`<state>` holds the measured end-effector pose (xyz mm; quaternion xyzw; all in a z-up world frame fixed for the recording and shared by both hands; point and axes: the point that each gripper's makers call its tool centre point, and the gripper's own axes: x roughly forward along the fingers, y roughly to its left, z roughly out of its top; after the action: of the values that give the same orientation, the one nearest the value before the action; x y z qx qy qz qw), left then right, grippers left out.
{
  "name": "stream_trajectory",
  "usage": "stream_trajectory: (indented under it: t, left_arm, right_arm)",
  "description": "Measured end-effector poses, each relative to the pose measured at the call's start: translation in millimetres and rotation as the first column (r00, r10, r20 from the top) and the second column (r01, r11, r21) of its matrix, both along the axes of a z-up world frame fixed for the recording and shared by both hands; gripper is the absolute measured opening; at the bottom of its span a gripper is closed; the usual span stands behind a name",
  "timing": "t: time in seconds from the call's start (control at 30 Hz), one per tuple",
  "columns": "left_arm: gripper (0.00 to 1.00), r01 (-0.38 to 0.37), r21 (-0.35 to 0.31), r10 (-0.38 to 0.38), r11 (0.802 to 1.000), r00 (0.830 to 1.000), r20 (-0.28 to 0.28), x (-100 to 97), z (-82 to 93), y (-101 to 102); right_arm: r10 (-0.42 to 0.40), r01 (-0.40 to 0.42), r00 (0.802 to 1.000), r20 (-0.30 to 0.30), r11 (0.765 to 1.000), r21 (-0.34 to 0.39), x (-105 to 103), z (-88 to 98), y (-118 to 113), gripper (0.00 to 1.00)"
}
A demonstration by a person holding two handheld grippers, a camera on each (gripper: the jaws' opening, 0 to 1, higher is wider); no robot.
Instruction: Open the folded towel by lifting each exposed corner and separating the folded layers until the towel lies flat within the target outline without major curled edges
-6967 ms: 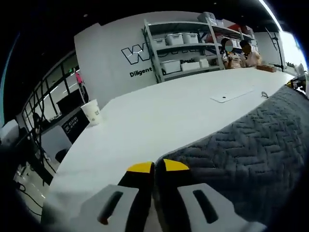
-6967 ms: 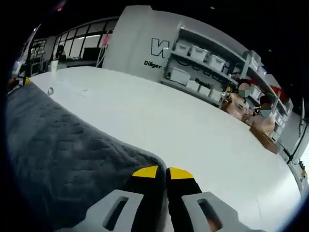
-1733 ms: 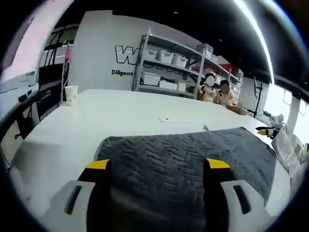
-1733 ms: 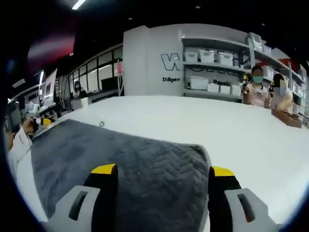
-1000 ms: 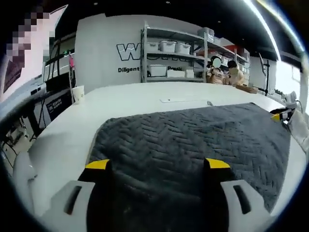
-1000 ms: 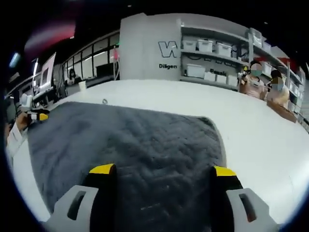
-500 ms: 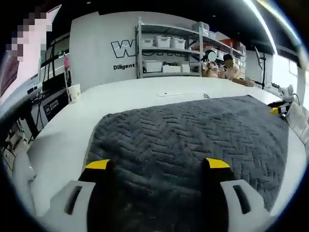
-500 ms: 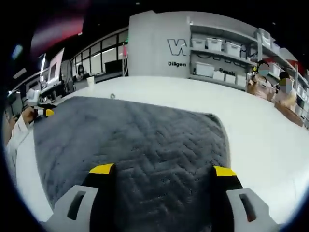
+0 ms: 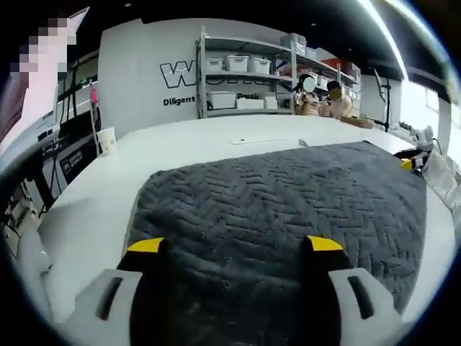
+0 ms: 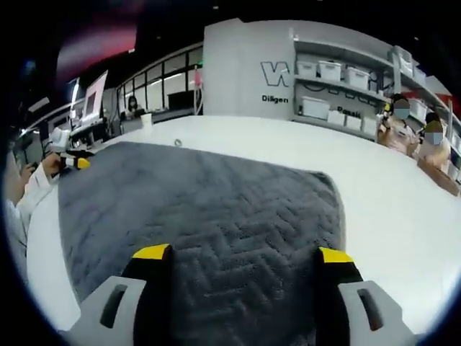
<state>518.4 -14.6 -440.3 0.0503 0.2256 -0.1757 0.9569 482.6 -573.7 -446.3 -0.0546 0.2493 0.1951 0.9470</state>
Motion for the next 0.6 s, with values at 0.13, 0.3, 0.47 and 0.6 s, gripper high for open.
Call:
stream_trajectory:
  t: [0.13, 0.3, 0.47, 0.6]
  left_arm:
    - [0.76, 0.002, -0.01, -0.002, 1.0, 1.0, 0.006, 0.1, 0.4, 0]
    - [0.85, 0.014, -0.085, -0.014, 0.996, 1.0, 0.003, -3.8, 7.0, -9]
    - [0.83, -0.035, -0.126, 0.038, 0.991, 0.999, 0.019, -9.2, 20.2, -9]
    - [0.78, -0.076, -0.21, 0.099, 0.975, 0.99, 0.104, -14.2, 45.8, -13]
  right_arm:
    - [-0.027, 0.027, 1.0, -0.013, 1.0, 0.001, -1, 0.4, 0, 0.8]
    - [-0.092, 0.092, 0.996, 0.001, 0.994, 0.064, -1, 9.6, 1, 0.86]
    - [-0.18, 0.175, 0.982, 0.05, 0.98, 0.091, -6, 28.8, 2, 0.86]
    - [-0.291, 0.272, 0.953, 0.086, 0.945, 0.184, -11, 48.5, 8, 0.88]
